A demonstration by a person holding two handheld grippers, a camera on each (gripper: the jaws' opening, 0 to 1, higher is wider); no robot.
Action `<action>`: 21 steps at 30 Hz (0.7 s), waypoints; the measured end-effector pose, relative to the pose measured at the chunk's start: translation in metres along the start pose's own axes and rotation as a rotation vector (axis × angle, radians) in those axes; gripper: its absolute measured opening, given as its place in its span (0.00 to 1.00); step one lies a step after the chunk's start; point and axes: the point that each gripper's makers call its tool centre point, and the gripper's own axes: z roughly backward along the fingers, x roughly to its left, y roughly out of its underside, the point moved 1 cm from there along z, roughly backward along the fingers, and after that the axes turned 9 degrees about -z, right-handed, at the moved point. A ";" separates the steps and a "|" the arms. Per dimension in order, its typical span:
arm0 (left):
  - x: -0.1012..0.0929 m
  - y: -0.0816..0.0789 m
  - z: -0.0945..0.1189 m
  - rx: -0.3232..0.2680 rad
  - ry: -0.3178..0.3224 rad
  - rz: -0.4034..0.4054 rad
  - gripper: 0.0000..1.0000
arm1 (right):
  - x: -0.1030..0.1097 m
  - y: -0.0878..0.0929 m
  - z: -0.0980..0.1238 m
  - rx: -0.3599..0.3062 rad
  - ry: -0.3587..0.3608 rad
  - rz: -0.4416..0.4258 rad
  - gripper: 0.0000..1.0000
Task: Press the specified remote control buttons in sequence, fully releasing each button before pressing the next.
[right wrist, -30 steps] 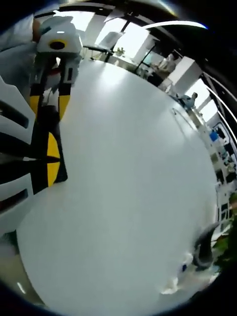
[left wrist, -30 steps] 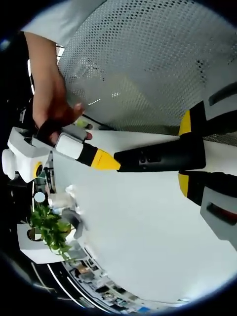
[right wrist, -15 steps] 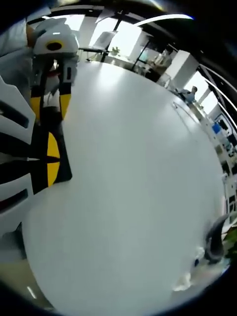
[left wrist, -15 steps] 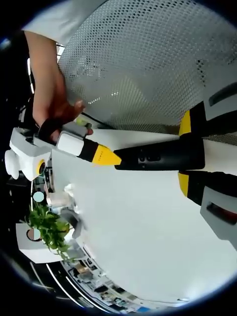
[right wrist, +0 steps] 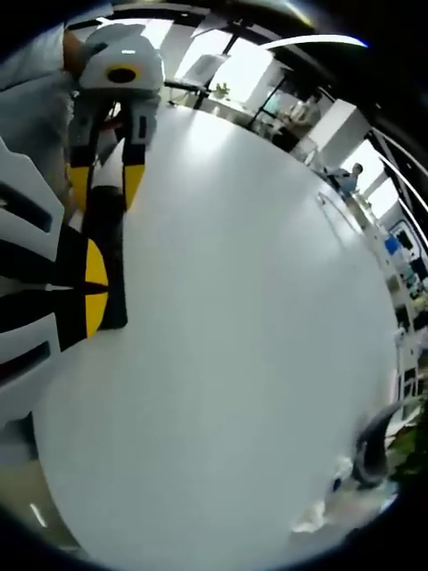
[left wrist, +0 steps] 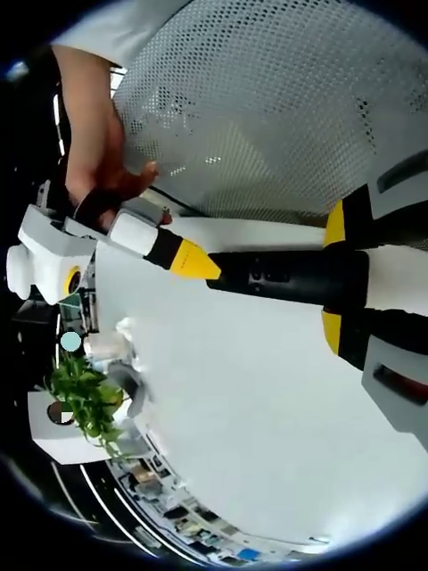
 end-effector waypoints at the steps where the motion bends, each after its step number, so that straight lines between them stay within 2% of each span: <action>1: 0.000 0.000 0.000 -0.001 -0.001 0.000 0.24 | 0.000 0.000 0.000 0.001 0.001 0.000 0.00; 4: 0.000 0.000 0.000 -0.004 0.000 0.009 0.24 | -0.002 -0.002 0.000 0.008 -0.007 -0.026 0.00; 9: 0.000 0.000 -0.001 -0.008 -0.001 0.017 0.24 | -0.002 -0.002 0.001 0.014 -0.054 -0.131 0.00; 18: 0.000 0.000 0.000 -0.013 0.000 0.016 0.24 | 0.003 0.001 0.000 0.030 -0.044 -0.079 0.00; 20: 0.000 0.000 0.000 -0.013 0.000 0.019 0.24 | 0.005 0.001 0.001 0.034 -0.062 -0.091 0.00; 21: 0.000 0.000 0.000 -0.013 0.000 0.019 0.24 | 0.011 -0.001 0.002 0.024 -0.093 -0.091 0.00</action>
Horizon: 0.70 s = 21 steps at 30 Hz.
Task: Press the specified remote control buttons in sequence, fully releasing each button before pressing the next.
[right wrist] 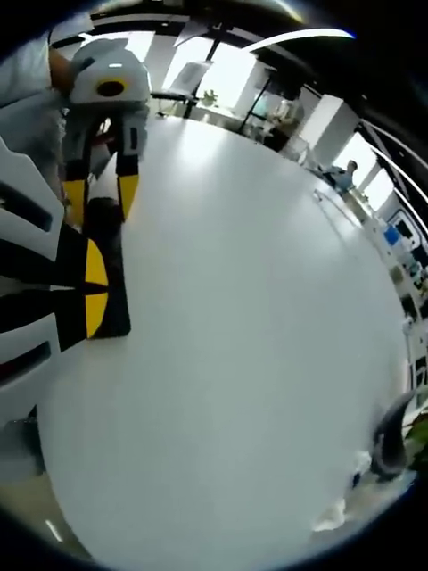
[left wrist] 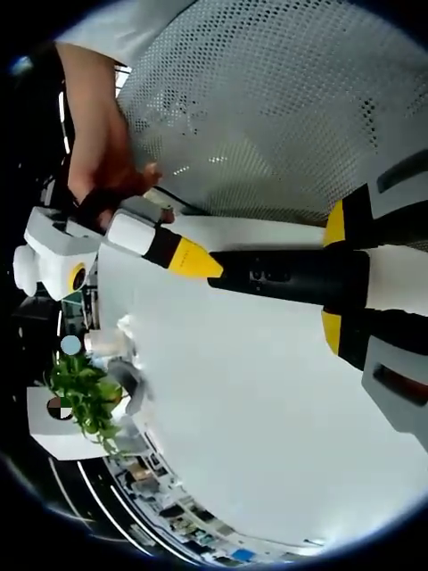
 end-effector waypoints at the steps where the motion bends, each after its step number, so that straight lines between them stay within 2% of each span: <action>1: 0.000 0.000 0.000 0.000 0.000 -0.001 0.24 | 0.003 -0.001 0.000 -0.012 -0.014 0.008 0.00; 5: 0.000 0.000 0.000 0.000 0.001 -0.003 0.24 | -0.001 0.000 -0.002 0.001 0.024 0.035 0.00; 9: 0.001 0.000 0.000 0.000 0.001 -0.001 0.24 | 0.002 0.001 -0.003 0.004 0.012 0.053 0.00; 12: 0.001 0.000 0.000 0.000 0.001 0.001 0.24 | -0.003 0.004 -0.006 0.024 0.057 0.083 0.00; 18: 0.001 0.000 0.000 0.000 0.002 -0.002 0.24 | -0.001 0.004 -0.007 0.022 0.071 0.145 0.00; 21: 0.001 0.000 0.000 0.000 0.002 -0.002 0.24 | -0.003 0.003 -0.007 0.018 0.065 0.122 0.00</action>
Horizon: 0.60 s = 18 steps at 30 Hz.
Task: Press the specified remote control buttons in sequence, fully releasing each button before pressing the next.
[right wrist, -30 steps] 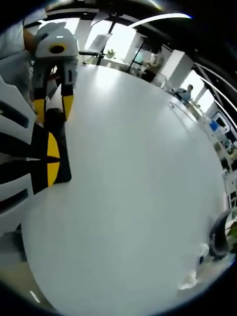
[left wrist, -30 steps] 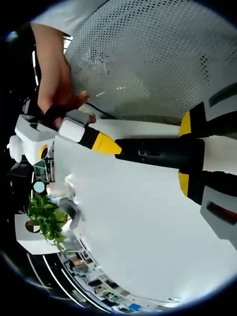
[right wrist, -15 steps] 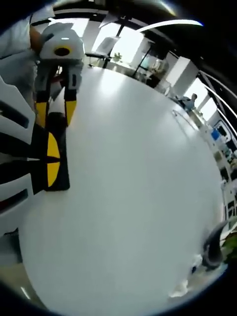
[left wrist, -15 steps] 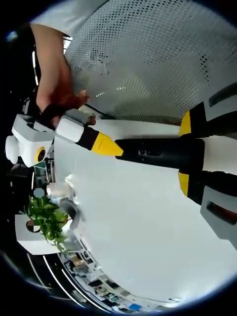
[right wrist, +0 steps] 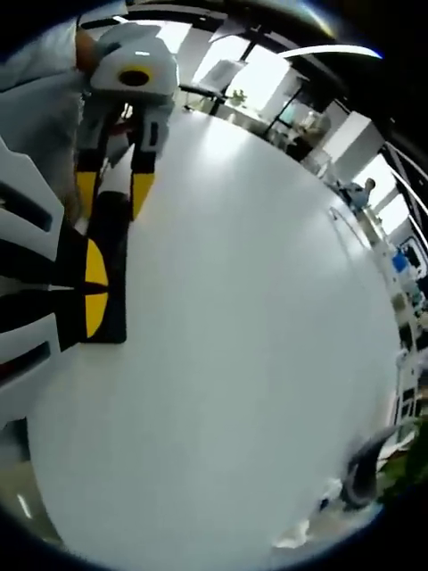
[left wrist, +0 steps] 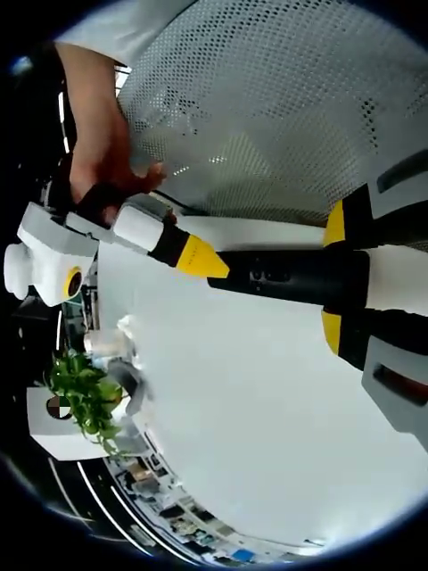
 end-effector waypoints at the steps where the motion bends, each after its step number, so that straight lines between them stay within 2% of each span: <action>1: 0.000 0.000 0.000 0.000 0.000 0.000 0.24 | 0.000 0.000 0.000 -0.002 -0.012 -0.031 0.00; 4: 0.000 0.000 0.000 0.000 0.000 0.001 0.24 | -0.001 -0.001 0.001 -0.002 -0.026 -0.067 0.00; 14: -0.001 0.000 0.001 -0.001 0.001 -0.001 0.24 | 0.001 0.001 0.000 -0.007 -0.014 -0.031 0.00; 18: -0.001 0.000 0.001 -0.001 0.000 -0.002 0.24 | 0.001 0.001 0.000 -0.007 -0.020 -0.051 0.00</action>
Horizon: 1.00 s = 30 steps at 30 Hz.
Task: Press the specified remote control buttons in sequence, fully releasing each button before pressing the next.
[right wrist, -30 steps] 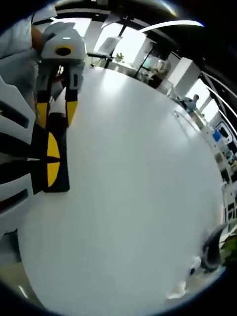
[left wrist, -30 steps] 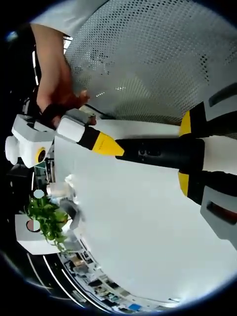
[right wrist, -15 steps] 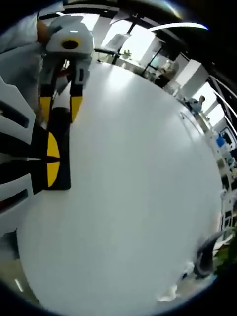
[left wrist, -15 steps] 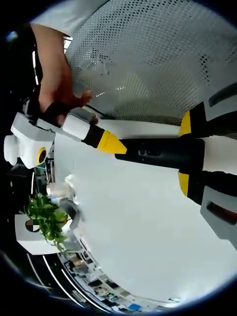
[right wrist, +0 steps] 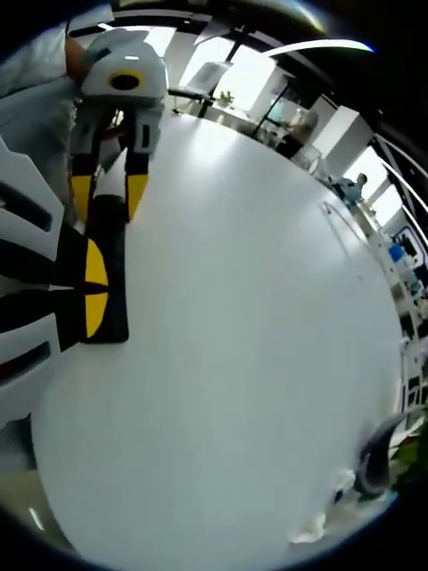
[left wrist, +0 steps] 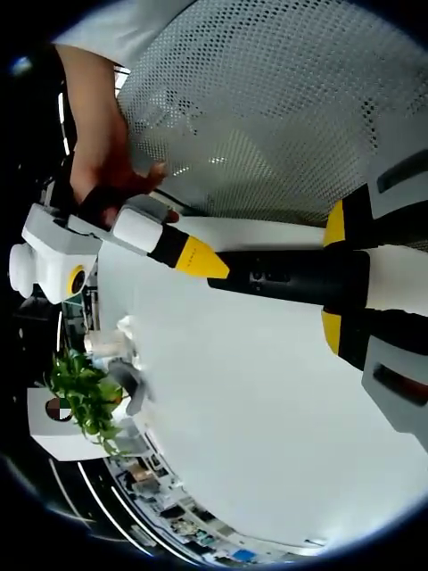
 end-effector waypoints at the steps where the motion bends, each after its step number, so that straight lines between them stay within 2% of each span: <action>1: 0.000 0.000 0.000 0.000 0.000 0.000 0.24 | 0.000 0.000 0.000 0.001 0.000 -0.002 0.00; 2: 0.000 0.000 0.000 0.000 0.000 -0.002 0.24 | 0.002 0.000 0.001 0.002 -0.001 0.008 0.00; 5: -0.002 0.000 0.001 0.001 0.007 -0.006 0.24 | 0.004 -0.001 0.001 0.009 0.071 0.183 0.00; 7: -0.002 0.000 0.000 0.000 0.009 -0.008 0.24 | 0.010 -0.002 0.001 -0.014 0.069 0.223 0.00; 10: -0.003 -0.001 0.000 0.000 0.011 -0.009 0.24 | 0.013 -0.002 0.002 -0.016 0.054 0.220 0.00; 13: -0.003 -0.001 0.000 0.001 0.017 -0.014 0.24 | 0.011 -0.008 0.004 -0.044 0.036 0.193 0.00; 16: -0.006 -0.002 -0.001 0.000 0.025 -0.026 0.24 | 0.007 -0.009 0.004 -0.037 0.027 0.146 0.00; 19: -0.007 -0.003 -0.001 -0.003 0.031 -0.034 0.24 | 0.010 -0.007 0.002 -0.032 0.010 0.135 0.00; 24: -0.009 -0.002 -0.001 -0.001 0.043 -0.032 0.24 | 0.011 0.000 -0.002 0.001 0.030 0.174 0.00; 28: -0.009 -0.003 -0.002 -0.003 0.043 -0.033 0.24 | 0.005 0.004 -0.005 0.032 0.051 0.168 0.00; 30: -0.008 -0.003 -0.002 -0.003 0.044 -0.031 0.24 | 0.006 0.003 -0.006 0.026 0.050 0.175 0.00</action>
